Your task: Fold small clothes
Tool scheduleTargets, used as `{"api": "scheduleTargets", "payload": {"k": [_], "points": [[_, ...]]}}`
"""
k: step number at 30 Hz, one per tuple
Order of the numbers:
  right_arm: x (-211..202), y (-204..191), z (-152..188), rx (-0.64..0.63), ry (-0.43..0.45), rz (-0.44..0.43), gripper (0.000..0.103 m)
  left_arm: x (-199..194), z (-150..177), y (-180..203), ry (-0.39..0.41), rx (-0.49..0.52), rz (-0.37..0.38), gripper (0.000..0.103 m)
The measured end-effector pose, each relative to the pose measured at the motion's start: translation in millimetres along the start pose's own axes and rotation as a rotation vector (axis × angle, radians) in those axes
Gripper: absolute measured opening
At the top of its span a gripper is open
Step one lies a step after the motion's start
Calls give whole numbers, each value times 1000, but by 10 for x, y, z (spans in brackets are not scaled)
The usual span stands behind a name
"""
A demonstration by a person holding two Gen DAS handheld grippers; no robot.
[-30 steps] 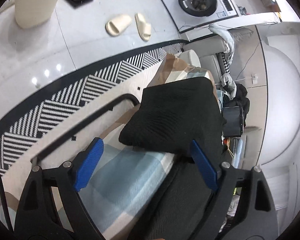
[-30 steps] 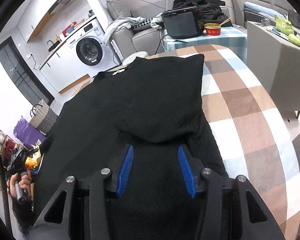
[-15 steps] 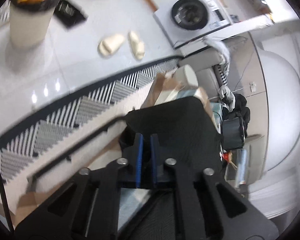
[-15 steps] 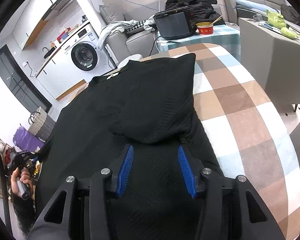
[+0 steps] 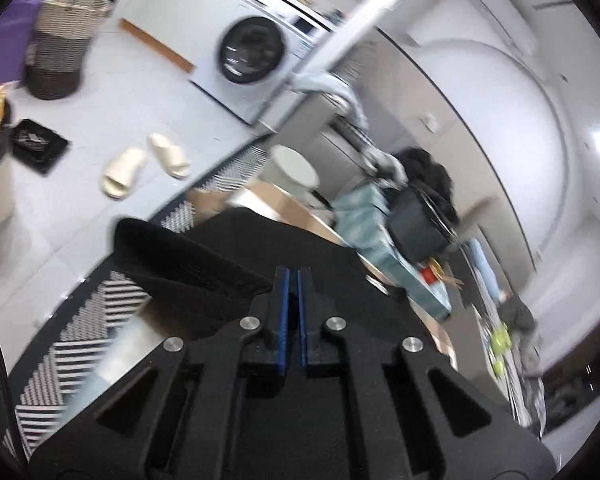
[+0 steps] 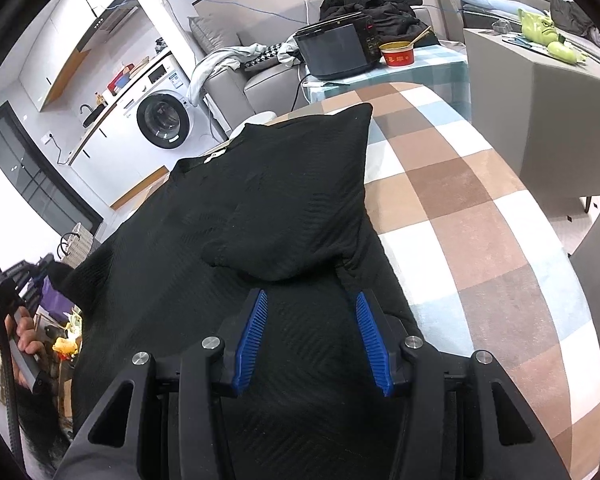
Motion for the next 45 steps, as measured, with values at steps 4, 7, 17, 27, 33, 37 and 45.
{"api": "scheduleTargets", "payload": {"k": [4, 7, 17, 27, 33, 37, 45], "points": [[-8, 14, 15, 0, -4, 7, 48, 365, 399, 372, -143, 61, 44, 2], [-2, 27, 33, 2, -14, 5, 48, 692, 800, 507, -301, 113, 30, 2], [-2, 18, 42, -4, -17, 1, 48, 404, 749, 242, -217, 104, -49, 66], [1, 111, 52, 17, -19, 9, 48, 836, 67, -392, -128, -95, -276, 50], [-14, 222, 50, 38, -16, 32, 48, 923, -135, -236, -77, -18, -205, 2], [-13, 246, 44, 38, -21, 44, 48, 900, -145, 482, -42, 135, -45, 2], [-64, 221, 43, 33, -11, 45, 48, 1003, 53, 1067, -120, 236, -28, 75]]}}
Point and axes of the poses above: each gripper's, at about its wrist camera, not at the fingertips, and x roughly the way its jaws point, y to its right, z to its underside, the point moved 3 cm from there along x, roughly the way its jaws point, and after that the axes turned 5 degrees about -x, right-handed, at the moved point
